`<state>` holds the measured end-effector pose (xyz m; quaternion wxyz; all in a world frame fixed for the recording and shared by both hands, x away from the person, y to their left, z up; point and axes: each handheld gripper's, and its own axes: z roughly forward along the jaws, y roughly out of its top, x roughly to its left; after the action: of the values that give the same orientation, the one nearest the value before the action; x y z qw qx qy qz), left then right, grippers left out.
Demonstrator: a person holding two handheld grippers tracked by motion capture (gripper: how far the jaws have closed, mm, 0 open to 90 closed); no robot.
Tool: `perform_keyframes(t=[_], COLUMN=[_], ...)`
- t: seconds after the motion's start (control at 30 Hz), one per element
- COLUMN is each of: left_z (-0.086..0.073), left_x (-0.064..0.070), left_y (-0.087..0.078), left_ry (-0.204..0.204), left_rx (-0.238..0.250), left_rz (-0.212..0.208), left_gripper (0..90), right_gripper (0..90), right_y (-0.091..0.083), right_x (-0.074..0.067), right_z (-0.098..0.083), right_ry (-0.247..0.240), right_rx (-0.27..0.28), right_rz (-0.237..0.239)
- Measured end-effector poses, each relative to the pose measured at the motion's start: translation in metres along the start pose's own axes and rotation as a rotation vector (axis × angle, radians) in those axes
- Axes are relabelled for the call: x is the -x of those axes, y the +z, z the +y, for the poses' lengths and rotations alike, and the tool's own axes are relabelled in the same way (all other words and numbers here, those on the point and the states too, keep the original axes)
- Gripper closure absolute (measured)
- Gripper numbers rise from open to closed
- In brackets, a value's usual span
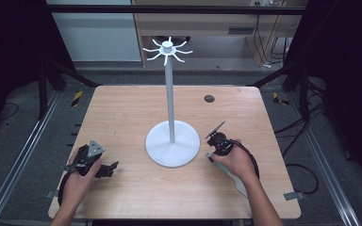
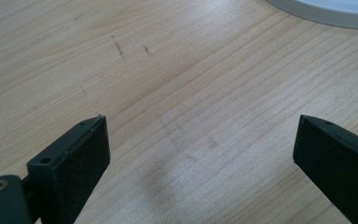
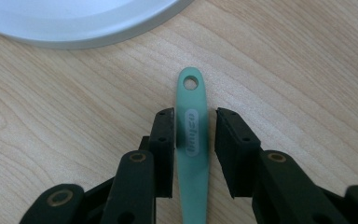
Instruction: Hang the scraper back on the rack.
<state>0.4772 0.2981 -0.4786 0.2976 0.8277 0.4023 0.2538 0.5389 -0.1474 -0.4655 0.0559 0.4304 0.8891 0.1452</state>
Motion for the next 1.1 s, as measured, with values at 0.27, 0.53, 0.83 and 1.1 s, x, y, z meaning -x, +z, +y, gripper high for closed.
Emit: perform_keyframes(t=[0.27, 0.53, 0.83, 1.1], left_z=[0.000, 0.000, 0.000, 0.000], left_x=[0.000, 0.000, 0.000, 0.000], left_y=[0.000, 0.000, 0.000, 0.000], left_ry=[0.001, 0.000, 0.001, 0.003], left_rx=[-0.003, -0.002, -0.004, -0.005], left_rz=[0.000, -0.002, -0.002, -0.002], left_gripper=[3.5, 3.5, 3.5, 3.5], right_gripper=[71.7, 73.9, 74.4, 74.5], right_y=[0.002, 0.002, -0.011, -0.043], right_x=[0.001, 0.000, 0.003, 0.006], right_z=[-0.001, -0.001, -0.004, -0.008], right_ry=[0.001, -0.001, 0.015, 0.030], right_rx=[-0.003, -0.005, 0.069, 0.188], right_rz=[0.008, 0.008, 0.001, -0.013])
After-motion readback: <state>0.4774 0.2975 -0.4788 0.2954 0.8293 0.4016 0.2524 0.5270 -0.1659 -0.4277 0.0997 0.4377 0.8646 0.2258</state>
